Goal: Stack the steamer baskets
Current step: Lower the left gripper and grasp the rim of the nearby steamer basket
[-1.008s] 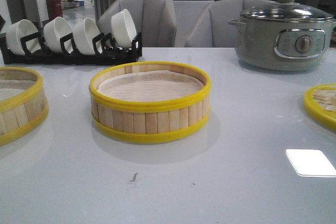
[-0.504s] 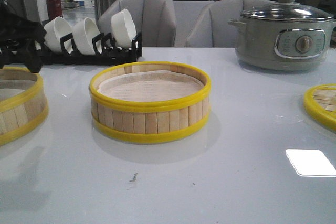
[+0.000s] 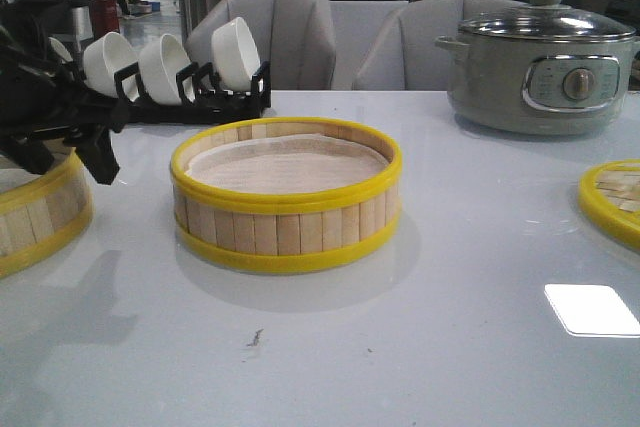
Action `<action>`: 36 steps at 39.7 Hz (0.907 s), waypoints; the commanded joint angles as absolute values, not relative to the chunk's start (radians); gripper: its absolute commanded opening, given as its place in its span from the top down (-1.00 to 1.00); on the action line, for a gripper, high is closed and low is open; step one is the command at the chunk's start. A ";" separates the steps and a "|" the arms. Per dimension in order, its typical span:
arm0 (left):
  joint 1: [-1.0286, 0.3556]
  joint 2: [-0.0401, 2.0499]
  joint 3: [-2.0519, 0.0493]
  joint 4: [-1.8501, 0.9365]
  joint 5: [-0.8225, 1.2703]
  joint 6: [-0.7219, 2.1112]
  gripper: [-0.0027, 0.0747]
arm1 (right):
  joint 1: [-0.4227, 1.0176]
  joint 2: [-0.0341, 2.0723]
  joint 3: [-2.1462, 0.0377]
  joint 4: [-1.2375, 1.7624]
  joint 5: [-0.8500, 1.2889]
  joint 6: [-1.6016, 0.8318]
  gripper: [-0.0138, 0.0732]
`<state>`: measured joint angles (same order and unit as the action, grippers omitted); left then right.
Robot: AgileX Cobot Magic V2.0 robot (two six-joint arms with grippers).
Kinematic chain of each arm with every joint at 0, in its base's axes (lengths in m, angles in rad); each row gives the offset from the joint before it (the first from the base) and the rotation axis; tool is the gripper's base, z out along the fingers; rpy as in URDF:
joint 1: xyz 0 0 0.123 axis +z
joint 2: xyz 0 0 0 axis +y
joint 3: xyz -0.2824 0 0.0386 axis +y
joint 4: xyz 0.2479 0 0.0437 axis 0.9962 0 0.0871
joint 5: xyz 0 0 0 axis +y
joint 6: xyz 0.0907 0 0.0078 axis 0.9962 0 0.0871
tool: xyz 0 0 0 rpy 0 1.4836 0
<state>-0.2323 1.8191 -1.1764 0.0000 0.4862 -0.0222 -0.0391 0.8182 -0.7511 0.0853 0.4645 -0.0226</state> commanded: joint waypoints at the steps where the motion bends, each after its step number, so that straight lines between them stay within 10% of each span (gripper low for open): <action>1: -0.237 1.799 -1.208 -0.008 0.438 -0.020 -0.35 | -0.043 0.815 -0.789 0.087 0.389 -0.020 -0.45; 13: -0.237 1.820 -1.210 -0.008 0.441 -0.020 -0.27 | -0.043 0.815 -0.789 0.087 0.388 -0.020 -0.45; 22: -0.233 1.820 -1.210 -0.006 0.443 -0.020 0.74 | -0.043 0.815 -0.789 0.087 0.382 -0.020 -0.45; 36: -0.235 1.810 -1.262 -0.006 0.507 -0.020 0.71 | -0.043 0.815 -0.789 0.087 0.382 -0.020 -0.45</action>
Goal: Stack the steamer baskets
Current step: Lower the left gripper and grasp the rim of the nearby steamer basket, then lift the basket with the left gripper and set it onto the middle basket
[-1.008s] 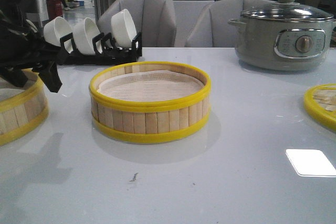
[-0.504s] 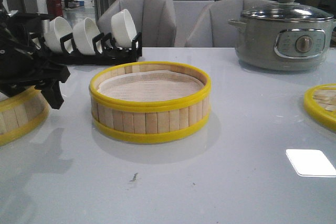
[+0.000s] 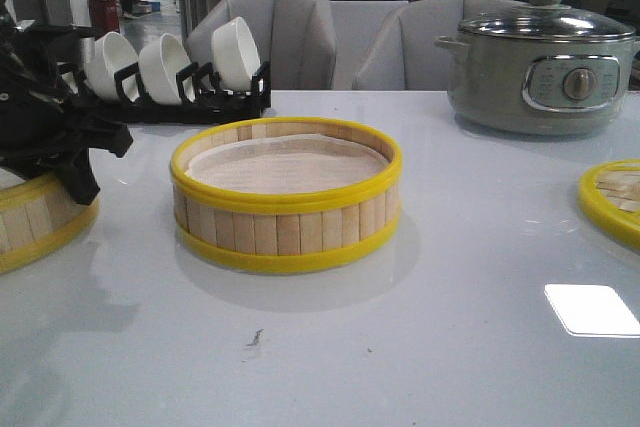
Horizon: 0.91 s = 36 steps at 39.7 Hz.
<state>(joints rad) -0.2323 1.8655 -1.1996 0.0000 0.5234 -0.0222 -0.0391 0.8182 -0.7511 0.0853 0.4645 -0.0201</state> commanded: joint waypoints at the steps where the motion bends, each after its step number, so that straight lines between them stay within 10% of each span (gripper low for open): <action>1: -0.235 1.809 -1.271 -0.006 0.520 -0.020 0.71 | -0.043 0.815 -0.789 0.087 0.382 -0.020 -0.45; 36: -0.626 1.804 -1.672 -0.008 0.724 -0.020 0.71 | -0.043 0.815 -0.789 0.087 0.382 -0.020 -0.45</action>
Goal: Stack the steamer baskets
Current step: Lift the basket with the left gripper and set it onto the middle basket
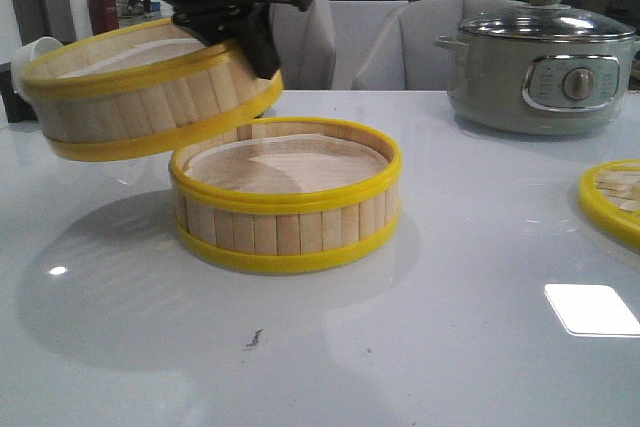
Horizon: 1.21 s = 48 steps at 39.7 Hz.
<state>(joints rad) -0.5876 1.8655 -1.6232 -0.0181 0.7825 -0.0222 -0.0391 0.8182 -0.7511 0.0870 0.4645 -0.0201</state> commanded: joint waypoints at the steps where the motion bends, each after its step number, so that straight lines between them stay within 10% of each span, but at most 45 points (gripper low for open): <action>1: -0.631 1.806 -1.674 -0.008 0.724 -0.020 0.71 | -0.043 0.815 -0.789 0.087 0.382 -0.020 -0.45; 48: -0.780 1.972 -1.795 -0.017 0.749 -0.020 0.71 | -0.043 0.815 -0.789 0.087 0.390 -0.020 -0.45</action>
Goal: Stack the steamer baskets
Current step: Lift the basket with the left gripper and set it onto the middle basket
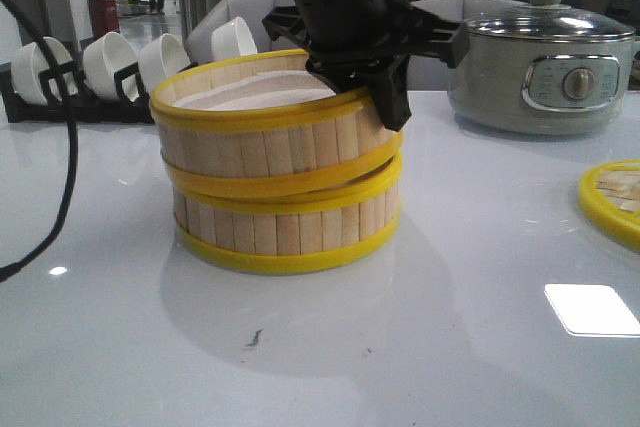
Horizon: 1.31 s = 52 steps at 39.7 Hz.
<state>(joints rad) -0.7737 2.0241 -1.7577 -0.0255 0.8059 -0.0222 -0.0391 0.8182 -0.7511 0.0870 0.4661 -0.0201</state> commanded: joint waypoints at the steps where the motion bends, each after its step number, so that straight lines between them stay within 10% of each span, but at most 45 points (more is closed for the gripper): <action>1: -0.780 1.972 -1.795 -0.017 0.749 -0.020 0.71 | -0.043 0.815 -0.789 0.087 0.389 -0.020 -0.45; 43: -0.780 2.002 -1.795 -0.018 0.713 -0.020 0.71 | -0.043 0.815 -0.789 0.087 0.381 -0.020 -0.45; 52: -0.780 2.002 -1.800 -0.018 0.740 -0.020 0.44 | -0.043 0.815 -0.789 0.087 0.381 -0.020 -0.45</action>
<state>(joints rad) -0.7737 2.0592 -1.7624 -0.0191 0.7878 -0.0222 -0.0391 0.8182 -0.7511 0.0874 0.4661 -0.0194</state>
